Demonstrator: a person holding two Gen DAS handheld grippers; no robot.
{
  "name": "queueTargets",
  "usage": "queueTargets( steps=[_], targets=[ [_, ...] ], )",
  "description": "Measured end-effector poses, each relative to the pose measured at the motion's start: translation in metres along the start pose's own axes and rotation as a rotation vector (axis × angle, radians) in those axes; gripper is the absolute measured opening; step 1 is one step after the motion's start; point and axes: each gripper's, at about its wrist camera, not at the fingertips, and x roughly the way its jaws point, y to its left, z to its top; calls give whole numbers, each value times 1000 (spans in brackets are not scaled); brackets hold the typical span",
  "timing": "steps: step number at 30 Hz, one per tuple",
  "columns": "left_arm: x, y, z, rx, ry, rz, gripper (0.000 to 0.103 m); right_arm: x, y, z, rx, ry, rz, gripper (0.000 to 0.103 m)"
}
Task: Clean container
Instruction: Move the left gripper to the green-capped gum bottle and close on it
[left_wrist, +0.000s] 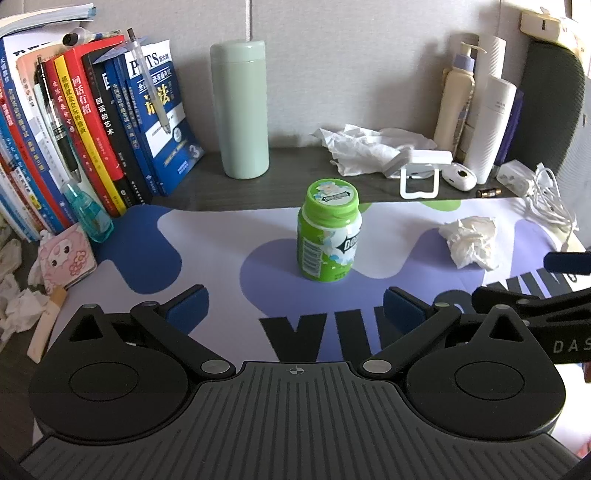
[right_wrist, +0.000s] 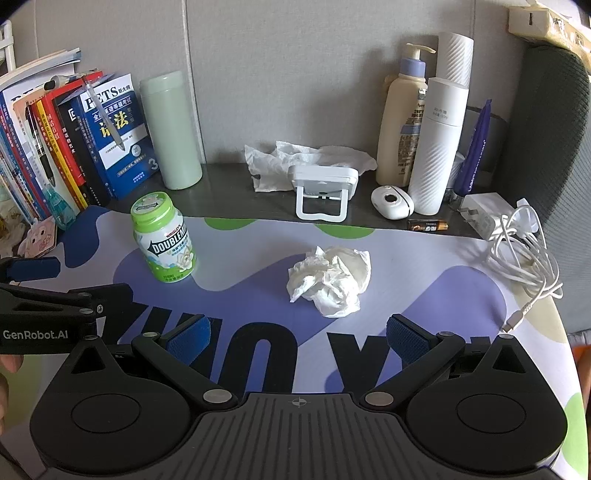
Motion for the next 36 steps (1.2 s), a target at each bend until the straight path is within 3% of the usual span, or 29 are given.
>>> queueTargets(
  steps=[28,36],
  targets=[
    [35,-7,7,-1,-39,4,100,4,-6,-2,-4,5,-15,103],
    [54,-14,14,47,-13,-27,80,5,-9,0,-12,5,-16,103]
  ],
)
